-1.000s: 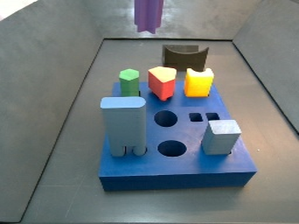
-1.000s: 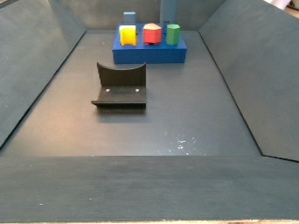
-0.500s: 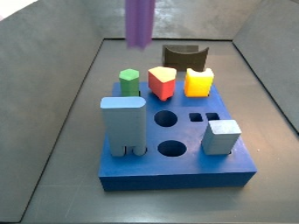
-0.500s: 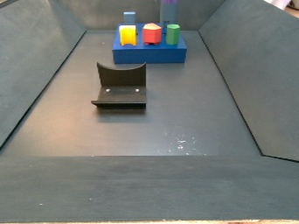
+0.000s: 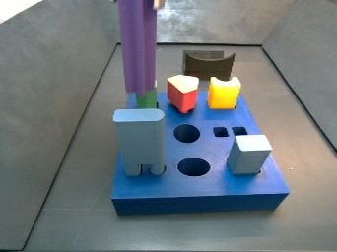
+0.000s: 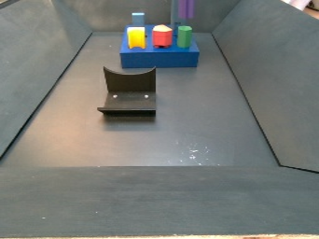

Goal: Pick up the star object. Move up. Place the star object on the fixture. Regrasp the star object. Move to above the board. Insert the star object.
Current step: Insert the star object.

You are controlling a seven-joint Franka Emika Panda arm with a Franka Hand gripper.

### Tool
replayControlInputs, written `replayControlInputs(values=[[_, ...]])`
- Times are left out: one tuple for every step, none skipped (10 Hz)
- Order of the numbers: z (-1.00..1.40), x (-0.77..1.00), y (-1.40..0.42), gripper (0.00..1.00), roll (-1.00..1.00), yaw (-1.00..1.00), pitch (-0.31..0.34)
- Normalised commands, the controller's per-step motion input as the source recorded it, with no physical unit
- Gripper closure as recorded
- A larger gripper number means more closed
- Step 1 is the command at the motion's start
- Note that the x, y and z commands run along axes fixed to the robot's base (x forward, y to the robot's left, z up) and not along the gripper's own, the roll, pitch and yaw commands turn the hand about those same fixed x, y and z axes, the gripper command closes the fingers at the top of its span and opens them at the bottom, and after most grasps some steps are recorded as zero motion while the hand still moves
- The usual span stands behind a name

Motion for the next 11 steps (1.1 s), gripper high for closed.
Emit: replayControlInputs(values=[[-0.39,-0.08,-0.22,1.0,-0.17,-0.75,-0.277],[-0.38,-0.08,-0.23,1.0,-0.19,-0.73,-0.259],[-0.37,-0.07,-0.27,1.0,-0.2,-0.66,-0.219],[-0.37,-0.07,-0.29,1.0,-0.21,-0.63,-0.194],[-0.51,0.0,-0.25,1.0,-0.22,-0.55,-0.09],[-0.35,-0.06,-0.05,1.0,-0.07,-0.08,0.0],[-0.21,-0.06,0.0,1.0,0.04,0.0,0.0],[-0.35,-0.05,0.0,1.0,0.2,0.0,0.0],[-0.38,0.0,0.0,1.0,0.21,0.02,0.0],[-0.34,0.0,0.0,1.0,0.15,0.0,0.0],[-0.33,0.15,-0.1,1.0,0.05,-0.06,0.0]])
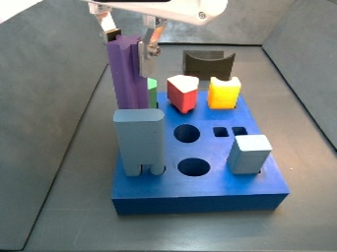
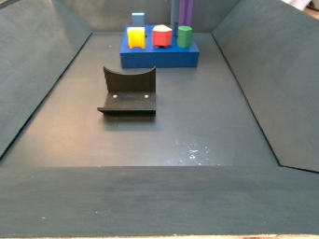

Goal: Pick up the star object. Move up. Place the star object on the fixture. Regrasp the star object. Move to above the board. Insert the star object.
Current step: Insert the star object.

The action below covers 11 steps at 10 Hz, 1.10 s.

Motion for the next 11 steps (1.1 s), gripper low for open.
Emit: replayControlInputs(values=[[-0.29,0.15,-0.06,1.0,0.04,-0.09,0.0],[-0.31,0.17,-0.04,1.0,0.06,-0.08,0.013],[-0.27,0.19,-0.02,1.0,0.08,-0.09,0.037],[-0.33,0.16,-0.03,1.0,0.15,-0.04,0.027],[-0.36,0.21,-0.04,1.0,0.13,-0.03,0.029],[-0.39,0.23,-0.05,1.0,0.13,-0.05,0.044],[-0.39,0.13,0.0,1.0,0.18,0.0,0.043],[-0.41,0.03,0.0,1.0,0.21,0.04,0.011],[-0.42,0.0,0.0,1.0,0.26,0.1,0.004],[-0.41,-0.02,0.0,1.0,0.25,0.14,0.0],[-0.4,-0.06,0.0,1.0,0.23,0.12,0.0]])
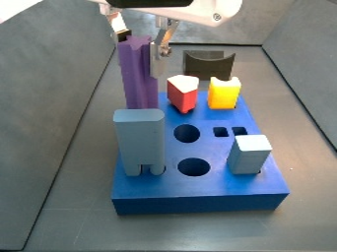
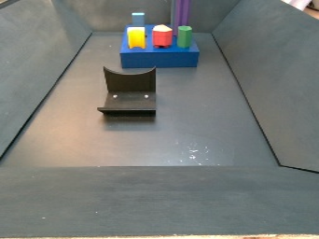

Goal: Pick up the star object. Move up. Place the star object on the fixture. Regrasp the star object. Move to above the board. Insert the star object.
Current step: Insert the star object.

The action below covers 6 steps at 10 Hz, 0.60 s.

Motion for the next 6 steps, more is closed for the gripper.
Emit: replayControlInputs(values=[[-0.41,-0.05,0.0,1.0,0.22,0.12,0.0],[-0.41,-0.04,0.0,1.0,0.22,0.17,0.0],[-0.41,0.0,0.0,1.0,0.18,0.17,0.0],[-0.43,0.0,0.0,1.0,0.13,0.11,0.0],[-0.45,0.0,0.0,1.0,0.11,0.06,0.0],[-0.48,0.01,0.0,1.0,0.15,0.03,0.01]])
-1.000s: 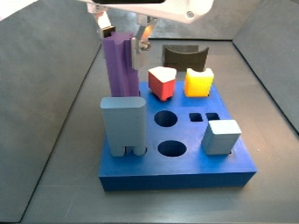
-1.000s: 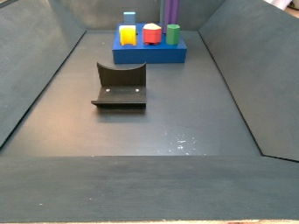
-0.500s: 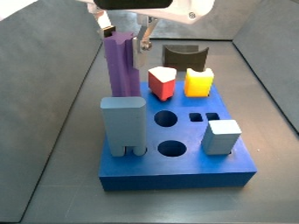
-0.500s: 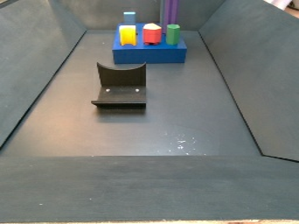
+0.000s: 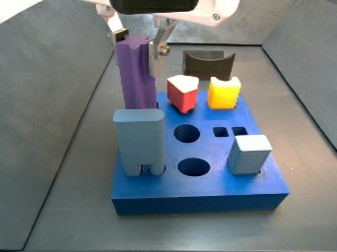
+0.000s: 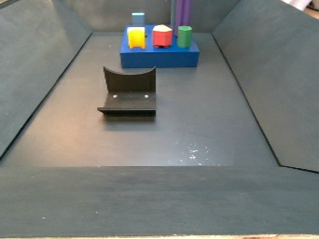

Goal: Pick up the star object. Move up. Place the star object on the fixture. Regrasp the star object. Move to above the board. Insert the star object.
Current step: Insert the star object.

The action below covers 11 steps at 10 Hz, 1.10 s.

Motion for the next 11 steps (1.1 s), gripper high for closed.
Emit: replayControlInputs(values=[[-0.49,0.07,0.0,1.0,0.13,0.0,0.019],[-0.5,0.07,0.0,1.0,0.16,0.0,0.031],[-0.49,0.1,0.0,1.0,0.18,0.0,0.053],[-0.51,0.13,0.0,1.0,0.18,0.0,0.061],[-0.52,0.16,0.0,1.0,0.19,0.0,0.069],[-0.56,0.33,-0.01,1.0,0.21,0.0,0.09],[-0.56,0.32,-0.01,1.0,0.22,0.0,0.09],[-0.59,0.28,-0.03,1.0,0.21,0.0,0.069],[-0.68,0.23,-0.05,1.0,0.18,0.0,0.016],[-0.76,0.17,-0.05,1.0,0.15,0.0,0.0],[-0.75,0.19,-0.03,1.0,0.15,0.0,0.0]])
